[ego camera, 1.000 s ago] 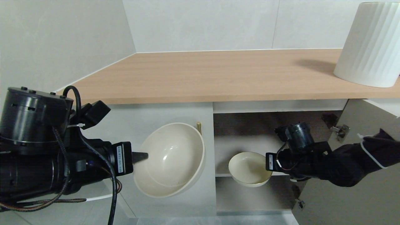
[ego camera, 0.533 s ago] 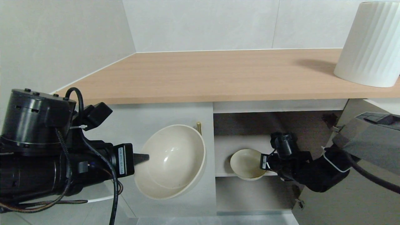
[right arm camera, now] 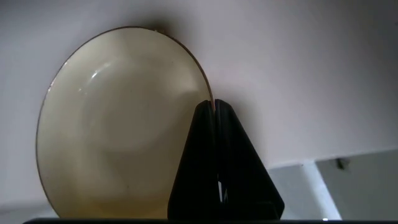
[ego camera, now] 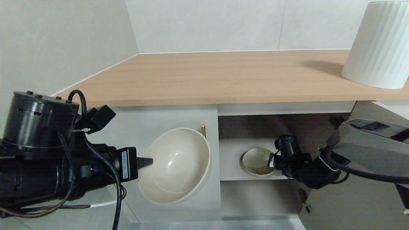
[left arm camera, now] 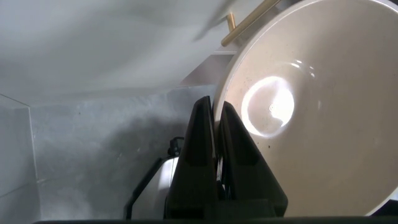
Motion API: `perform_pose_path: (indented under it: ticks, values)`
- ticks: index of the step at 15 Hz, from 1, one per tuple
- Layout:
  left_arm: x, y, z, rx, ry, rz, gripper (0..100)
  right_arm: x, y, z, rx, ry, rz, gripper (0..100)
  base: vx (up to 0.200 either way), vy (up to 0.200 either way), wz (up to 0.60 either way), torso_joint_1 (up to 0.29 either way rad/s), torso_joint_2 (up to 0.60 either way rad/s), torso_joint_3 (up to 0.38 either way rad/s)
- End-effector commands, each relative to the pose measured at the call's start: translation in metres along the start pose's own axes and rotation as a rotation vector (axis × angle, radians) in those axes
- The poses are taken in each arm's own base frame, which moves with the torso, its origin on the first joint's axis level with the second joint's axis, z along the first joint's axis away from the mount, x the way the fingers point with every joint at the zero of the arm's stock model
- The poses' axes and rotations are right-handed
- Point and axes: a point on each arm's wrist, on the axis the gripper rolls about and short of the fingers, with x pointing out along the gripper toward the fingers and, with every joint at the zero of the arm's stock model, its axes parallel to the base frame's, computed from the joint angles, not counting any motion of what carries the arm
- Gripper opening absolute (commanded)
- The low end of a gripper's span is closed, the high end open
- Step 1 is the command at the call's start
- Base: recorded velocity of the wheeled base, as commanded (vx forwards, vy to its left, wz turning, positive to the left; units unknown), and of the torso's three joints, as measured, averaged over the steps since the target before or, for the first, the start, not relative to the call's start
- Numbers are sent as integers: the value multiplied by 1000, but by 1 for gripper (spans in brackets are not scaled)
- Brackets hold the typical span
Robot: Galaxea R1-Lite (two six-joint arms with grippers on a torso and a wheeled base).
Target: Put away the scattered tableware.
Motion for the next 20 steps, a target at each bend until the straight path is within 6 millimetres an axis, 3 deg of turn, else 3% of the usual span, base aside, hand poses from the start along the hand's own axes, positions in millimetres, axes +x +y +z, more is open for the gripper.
perform_pose_path:
  ticks: [1, 7, 16, 17, 20]
  values:
    - [1, 0, 0, 0, 3, 1, 0, 9, -3, -2, 4, 3, -12, 0, 0, 0, 0, 0, 0, 0]
    - [1, 0, -1, 0, 4, 2, 0, 22, -5, 0, 20, -23, -45, 0, 0, 0, 0, 0, 0, 0]
    - [1, 0, -1, 0, 4, 2, 0, 23, -6, 3, 27, -31, -50, 0, 0, 0, 0, 0, 0, 0]
    - [1, 0, -1, 0, 5, 3, 0, 22, -6, 3, 27, -31, -50, 100, 0, 0, 0, 0, 0, 0]
    - [3, 0, -1, 2, 8, 6, 0, 19, -6, 7, 32, -40, -48, 100, 0, 0, 0, 0, 0, 0]
